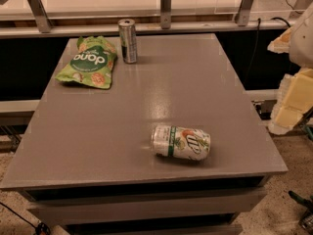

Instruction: Place 7up can upright

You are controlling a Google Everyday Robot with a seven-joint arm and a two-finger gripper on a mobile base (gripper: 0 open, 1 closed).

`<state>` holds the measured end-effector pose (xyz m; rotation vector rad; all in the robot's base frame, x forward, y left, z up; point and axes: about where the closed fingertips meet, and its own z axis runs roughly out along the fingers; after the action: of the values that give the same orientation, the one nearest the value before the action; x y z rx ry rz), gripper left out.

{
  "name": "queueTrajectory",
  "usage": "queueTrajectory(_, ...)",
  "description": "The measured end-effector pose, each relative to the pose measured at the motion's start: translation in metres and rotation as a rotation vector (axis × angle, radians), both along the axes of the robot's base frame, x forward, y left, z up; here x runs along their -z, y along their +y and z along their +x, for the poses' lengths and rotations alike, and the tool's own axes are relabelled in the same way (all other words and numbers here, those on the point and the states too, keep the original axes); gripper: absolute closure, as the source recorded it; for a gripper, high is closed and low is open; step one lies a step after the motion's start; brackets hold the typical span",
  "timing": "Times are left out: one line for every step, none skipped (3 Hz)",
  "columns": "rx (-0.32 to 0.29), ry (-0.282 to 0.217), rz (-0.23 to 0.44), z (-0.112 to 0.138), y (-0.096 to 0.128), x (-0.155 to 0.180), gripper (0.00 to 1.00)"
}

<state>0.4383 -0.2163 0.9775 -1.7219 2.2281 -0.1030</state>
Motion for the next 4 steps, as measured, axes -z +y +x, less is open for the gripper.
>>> queueTrajectory(0.000,0.000,0.000,0.000,0.000,0.000,0.00)
queueTrajectory(-0.016,-0.005,0.003,0.001,0.004,-0.001,0.00)
queueTrajectory(-0.112,0.016,-0.004,0.006,0.024,0.006,0.00)
queueTrajectory(-0.207,0.024,-0.003,0.008,0.044,0.015,0.00)
